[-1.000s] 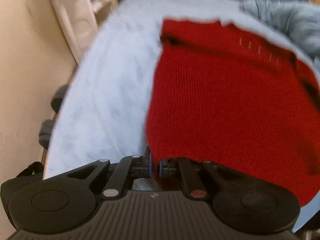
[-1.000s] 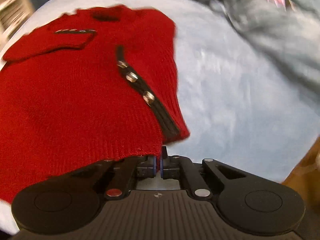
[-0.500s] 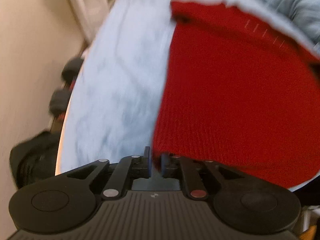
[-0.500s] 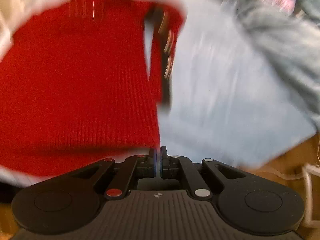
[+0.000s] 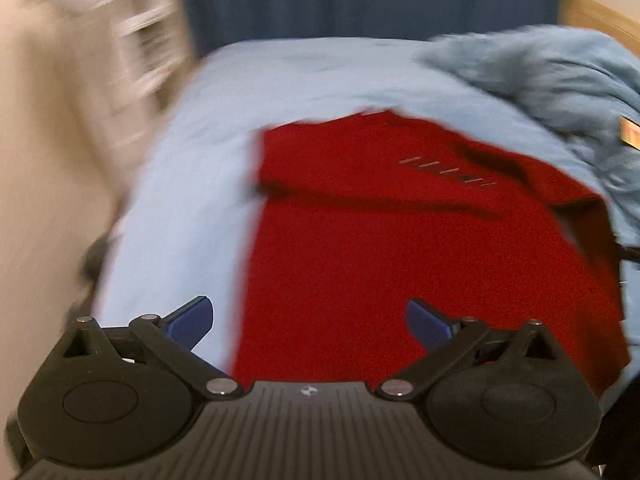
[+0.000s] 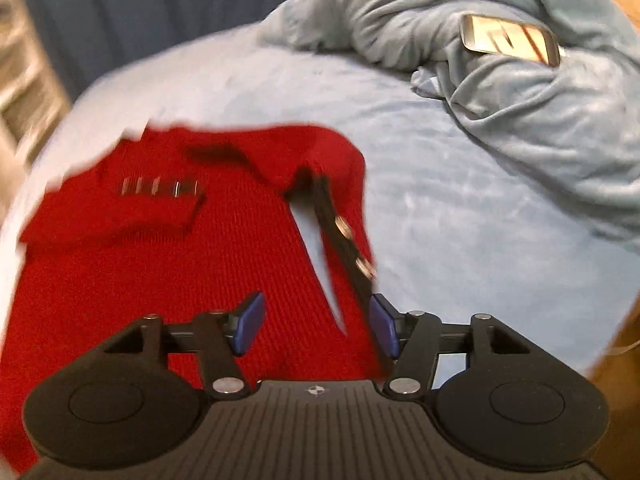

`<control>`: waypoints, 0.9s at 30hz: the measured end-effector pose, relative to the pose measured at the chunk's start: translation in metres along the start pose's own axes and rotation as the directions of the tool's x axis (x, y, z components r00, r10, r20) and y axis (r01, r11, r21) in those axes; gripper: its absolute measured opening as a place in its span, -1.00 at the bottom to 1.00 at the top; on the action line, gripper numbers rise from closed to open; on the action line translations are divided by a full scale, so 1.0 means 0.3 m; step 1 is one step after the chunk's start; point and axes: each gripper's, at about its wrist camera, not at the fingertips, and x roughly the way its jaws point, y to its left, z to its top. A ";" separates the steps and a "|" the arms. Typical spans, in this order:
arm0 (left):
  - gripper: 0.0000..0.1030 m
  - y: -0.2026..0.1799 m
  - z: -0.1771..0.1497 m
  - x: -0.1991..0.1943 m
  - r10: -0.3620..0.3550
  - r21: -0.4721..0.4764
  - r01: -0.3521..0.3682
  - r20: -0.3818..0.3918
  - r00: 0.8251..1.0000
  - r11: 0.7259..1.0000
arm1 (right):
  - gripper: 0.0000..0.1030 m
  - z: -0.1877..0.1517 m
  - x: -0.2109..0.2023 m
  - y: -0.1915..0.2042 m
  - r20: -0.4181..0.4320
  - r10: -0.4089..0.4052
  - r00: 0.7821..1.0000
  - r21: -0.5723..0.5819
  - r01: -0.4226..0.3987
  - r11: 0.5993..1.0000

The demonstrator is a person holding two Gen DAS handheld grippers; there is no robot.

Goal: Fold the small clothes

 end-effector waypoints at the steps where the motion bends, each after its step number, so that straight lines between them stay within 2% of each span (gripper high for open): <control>1: 0.99 -0.057 0.050 0.050 -0.027 0.045 0.027 0.006 1.000 0.999 | 0.18 0.009 0.051 0.004 0.006 0.006 1.000 0.046 -0.007 0.999; 4: 0.99 -0.232 0.177 0.293 -0.049 0.174 0.052 -0.025 0.998 0.983 | 0.18 0.027 0.179 0.005 0.034 0.026 0.999 0.153 -0.031 0.988; 7: 0.99 -0.376 0.255 0.545 -0.052 0.276 0.077 -0.097 0.994 0.958 | 0.18 0.009 0.263 -0.013 0.100 0.041 0.994 0.164 -0.057 0.985; 10: 0.99 -0.498 0.279 0.779 0.009 0.424 0.051 -0.137 0.990 0.904 | 0.19 -0.002 0.323 -0.040 0.082 0.033 0.996 0.147 -0.045 0.988; 11: 0.88 -0.529 0.277 0.832 0.034 0.463 0.030 -0.131 0.991 0.886 | 0.19 0.004 0.339 -0.043 0.070 0.042 0.997 0.143 -0.052 0.988; 12: 0.34 -0.544 0.283 0.873 0.038 0.478 0.024 -0.120 0.992 0.878 | 0.19 0.011 0.351 -0.043 0.067 0.052 0.996 0.135 -0.061 0.989; 13: -0.12 -0.546 0.305 0.899 0.010 0.452 0.049 -0.126 0.992 0.891 | 0.19 0.017 0.358 -0.038 0.069 0.059 0.996 0.127 -0.067 0.990; 14: -0.70 -0.525 0.342 0.902 -0.032 0.369 0.081 -0.138 0.990 0.926 | 0.19 0.020 0.367 -0.033 0.073 0.063 0.995 0.122 -0.072 0.990; 15: -0.76 -0.487 0.381 0.881 -0.040 0.280 0.068 -0.105 0.994 0.958 | 0.19 0.019 0.371 -0.028 0.077 0.067 0.995 0.115 -0.076 0.990; 17: -0.78 -0.380 0.449 0.812 -0.024 0.171 0.025 -0.007 1.000 0.985 | 0.19 0.022 0.378 -0.026 0.076 0.065 0.995 0.110 -0.073 0.991; 19: -0.78 -0.202 0.509 0.748 0.064 0.066 -0.068 0.060 0.996 0.995 | 0.18 0.029 0.381 -0.040 0.079 0.062 0.995 0.137 -0.072 0.988; 20: -0.78 -0.097 0.531 0.723 0.132 0.022 -0.134 0.081 0.988 0.991 | 0.18 0.033 0.379 -0.049 0.082 0.061 0.995 0.156 -0.073 0.985; 22: -0.78 0.152 0.563 0.687 0.330 -0.090 -0.323 0.083 0.940 0.942 | 0.18 0.038 0.375 -0.063 0.091 0.054 0.994 0.185 -0.070 0.980; 23: -0.78 0.281 0.570 0.668 0.416 -0.162 -0.402 0.064 0.907 0.901 | 0.18 0.038 0.376 -0.066 0.094 0.047 0.994 0.192 -0.064 0.979; 24: -0.78 0.433 0.565 0.645 0.519 -0.250 -0.495 0.038 0.854 0.832 | 0.18 0.038 0.376 -0.068 0.096 0.041 0.994 0.197 -0.060 0.979; 26: -0.71 0.668 0.538 0.614 0.668 -0.359 -0.638 -0.049 0.742 0.681 | 0.18 0.036 0.377 -0.067 0.097 0.041 0.994 0.200 -0.060 0.978; 27: -0.40 0.765 0.524 0.607 0.703 -0.389 -0.680 -0.106 0.703 0.621 | 0.18 0.035 0.375 -0.065 0.101 0.041 0.994 0.197 -0.060 0.978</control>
